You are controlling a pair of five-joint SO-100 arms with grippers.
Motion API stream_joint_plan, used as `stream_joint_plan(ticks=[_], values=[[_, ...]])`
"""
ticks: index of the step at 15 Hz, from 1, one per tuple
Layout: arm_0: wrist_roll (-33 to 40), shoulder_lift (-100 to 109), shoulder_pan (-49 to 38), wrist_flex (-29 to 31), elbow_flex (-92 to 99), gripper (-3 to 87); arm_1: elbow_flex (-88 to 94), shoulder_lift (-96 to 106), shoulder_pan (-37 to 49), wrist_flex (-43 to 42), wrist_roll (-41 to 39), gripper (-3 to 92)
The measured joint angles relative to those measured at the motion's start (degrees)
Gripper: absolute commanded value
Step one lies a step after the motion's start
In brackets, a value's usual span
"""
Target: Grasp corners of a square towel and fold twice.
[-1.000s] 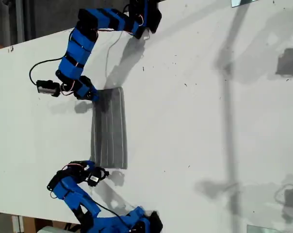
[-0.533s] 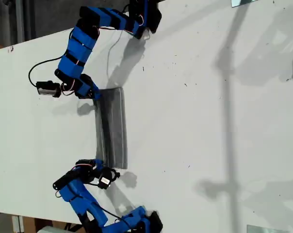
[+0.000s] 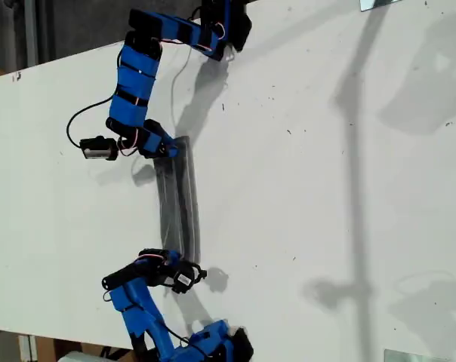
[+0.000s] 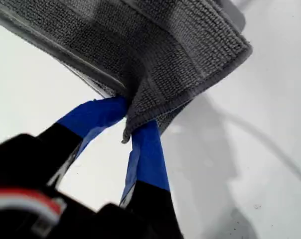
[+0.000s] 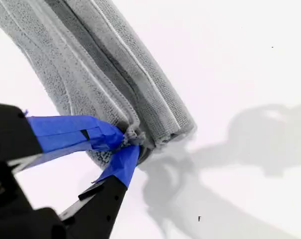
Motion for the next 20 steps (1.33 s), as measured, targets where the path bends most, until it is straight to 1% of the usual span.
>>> stream_joint_plan(ticks=[1, 2, 3, 5, 7, 8, 10, 12, 13, 16, 18, 19, 20], values=[[-0.1, 0.0, -0.3, 0.4, 0.0, 22.7, 0.0, 0.0, 0.1, 0.0, 0.0, 33.8], [-0.1, 0.3, 0.0, 1.1, -0.1, 28.8, 0.0, 0.0, 0.2, 0.1, 0.0, 35.3], [-0.3, 1.2, 0.9, 1.8, -0.1, 29.7, 0.0, 0.0, 0.2, 0.4, 0.0, 35.7], [-2.5, 7.0, 4.2, 2.5, -0.2, 27.6, 0.0, 0.2, 0.1, 2.2, 0.0, 37.9], [-4.0, 13.4, 7.8, 2.8, -0.4, 27.5, 0.1, 2.7, 0.4, 4.6, 0.0, 40.1], [-4.2, 16.0, 8.3, 3.3, -0.4, 27.6, 0.1, 4.0, 1.3, 6.0, -0.3, 40.7], [-4.3, 18.0, 7.8, 3.5, 0.3, 27.8, 0.3, 5.2, 4.2, 7.3, -3.0, 42.4], [-4.2, 18.1, 8.1, 3.5, 0.4, 27.9, 0.5, 3.7, 11.1, 6.6, -6.8, 43.9], [-4.2, 18.1, 8.0, 3.5, 0.4, 28.0, 0.5, -0.3, 13.6, 5.3, -7.7, 44.1], [-4.7, 20.0, 7.8, 3.3, 2.1, 29.4, 0.3, -12.4, 14.0, 2.3, -9.0, 41.8], [-7.4, 25.1, 7.9, 3.1, 7.9, 33.1, -0.6, -13.5, 13.3, 1.8, -10.1, 35.0], [-9.5, 29.8, 8.8, 3.5, 12.2, 33.8, -0.1, -13.4, 12.4, 1.8, -10.4, 29.0], [-11.9, 36.0, 10.1, 3.5, 16.9, 32.9, 1.4, -12.2, 12.0, 0.9, -10.4, 26.9]])
